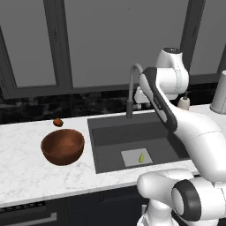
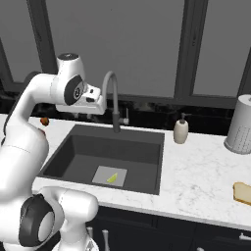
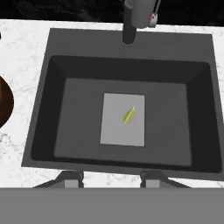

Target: Pick the lemon wedge from the sink and place it in the bowl. Then pick the bowl and place it in the microwave. Then close the microwave door and press the start button.

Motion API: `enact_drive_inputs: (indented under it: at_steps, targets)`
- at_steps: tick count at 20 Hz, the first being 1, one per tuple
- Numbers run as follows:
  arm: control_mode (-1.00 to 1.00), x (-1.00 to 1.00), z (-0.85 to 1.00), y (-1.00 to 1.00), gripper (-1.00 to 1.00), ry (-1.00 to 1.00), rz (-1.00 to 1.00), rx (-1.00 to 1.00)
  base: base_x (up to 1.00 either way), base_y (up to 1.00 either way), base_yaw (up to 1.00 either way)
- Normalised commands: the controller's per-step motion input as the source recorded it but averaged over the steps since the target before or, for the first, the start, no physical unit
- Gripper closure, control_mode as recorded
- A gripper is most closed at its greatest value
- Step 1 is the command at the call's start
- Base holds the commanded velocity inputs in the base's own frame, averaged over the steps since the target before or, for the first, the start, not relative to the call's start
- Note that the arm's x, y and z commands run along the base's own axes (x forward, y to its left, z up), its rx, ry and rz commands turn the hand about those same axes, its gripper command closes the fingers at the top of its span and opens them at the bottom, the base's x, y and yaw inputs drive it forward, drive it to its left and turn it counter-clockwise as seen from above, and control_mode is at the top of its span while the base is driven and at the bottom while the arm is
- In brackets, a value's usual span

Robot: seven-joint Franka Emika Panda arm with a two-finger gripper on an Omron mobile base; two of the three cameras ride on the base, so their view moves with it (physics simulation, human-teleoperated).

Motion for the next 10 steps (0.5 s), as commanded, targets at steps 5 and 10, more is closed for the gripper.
enact_drive_inputs:
  at_steps: [5,10]
  targets:
    - [-1.00,-0.40,-0.02,0.00,-1.00,-0.02,0.00,0.00,0.00,0.00,0.00]
    - [-1.00,-0.75,-0.19,-0.02,-1.00,0.00,0.01,0.00,0.00,0.00,0.00]
